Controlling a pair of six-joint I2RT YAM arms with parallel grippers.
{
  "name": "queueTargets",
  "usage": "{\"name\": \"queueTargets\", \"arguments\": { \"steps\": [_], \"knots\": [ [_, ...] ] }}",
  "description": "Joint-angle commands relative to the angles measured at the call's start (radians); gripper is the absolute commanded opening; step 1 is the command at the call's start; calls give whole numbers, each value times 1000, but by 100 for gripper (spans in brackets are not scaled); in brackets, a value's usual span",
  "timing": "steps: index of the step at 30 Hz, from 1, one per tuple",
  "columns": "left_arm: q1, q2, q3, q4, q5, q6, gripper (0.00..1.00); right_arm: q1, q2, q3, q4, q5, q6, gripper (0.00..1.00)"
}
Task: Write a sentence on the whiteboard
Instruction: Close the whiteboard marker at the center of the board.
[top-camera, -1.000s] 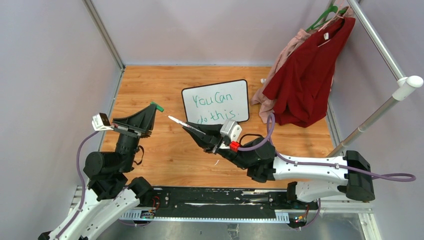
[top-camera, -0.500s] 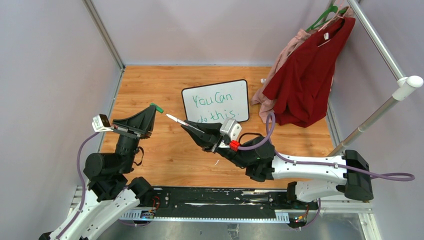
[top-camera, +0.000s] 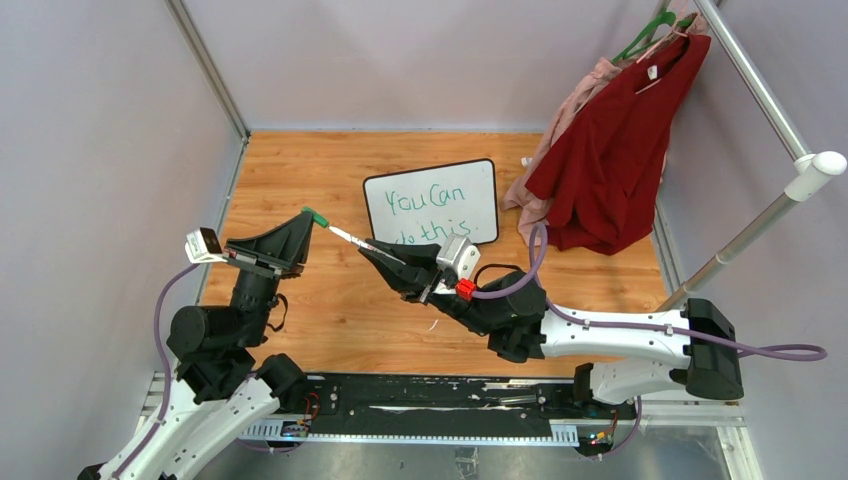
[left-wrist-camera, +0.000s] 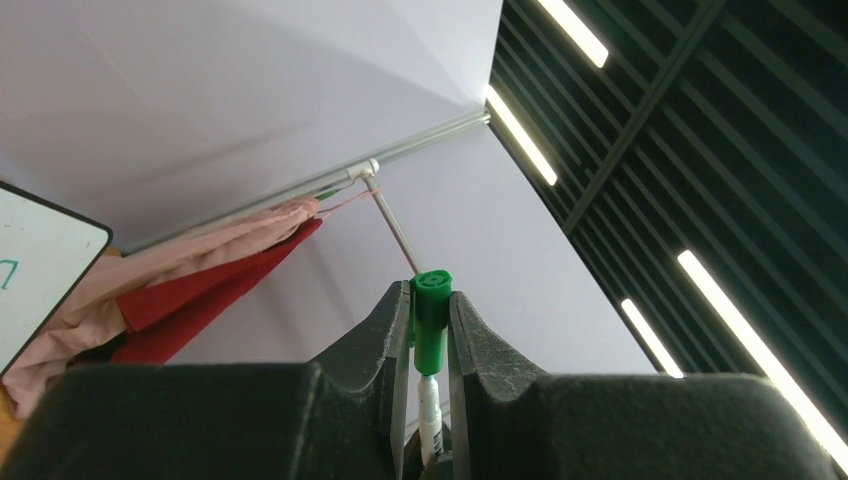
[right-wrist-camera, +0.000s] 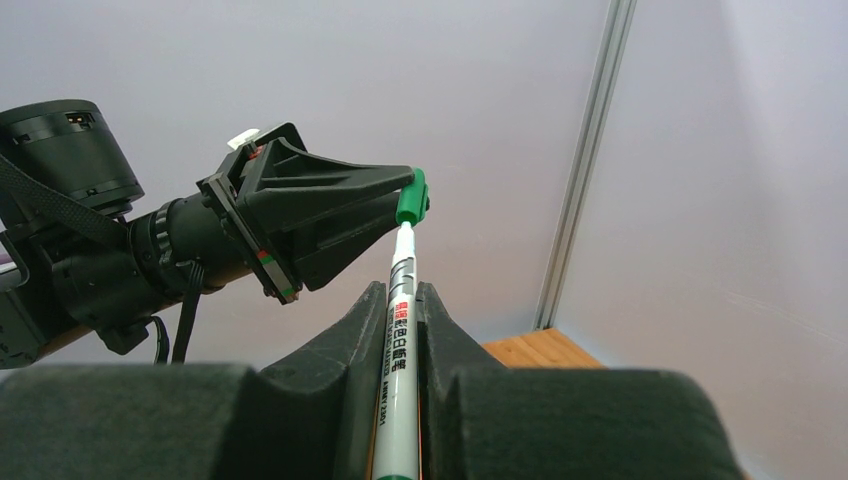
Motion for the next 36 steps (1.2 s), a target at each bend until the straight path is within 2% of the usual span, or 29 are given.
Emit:
{"name": "queueTargets", "arguments": {
  "steps": [1, 36],
  "knots": [
    [4, -14, -5, 15, 11, 4, 0, 15, 2, 32, 56, 1, 7, 0],
    [4, -10, -15, 13, 56, 15, 0, 15, 15, 54, 59, 12, 3, 0]
  ]
}}
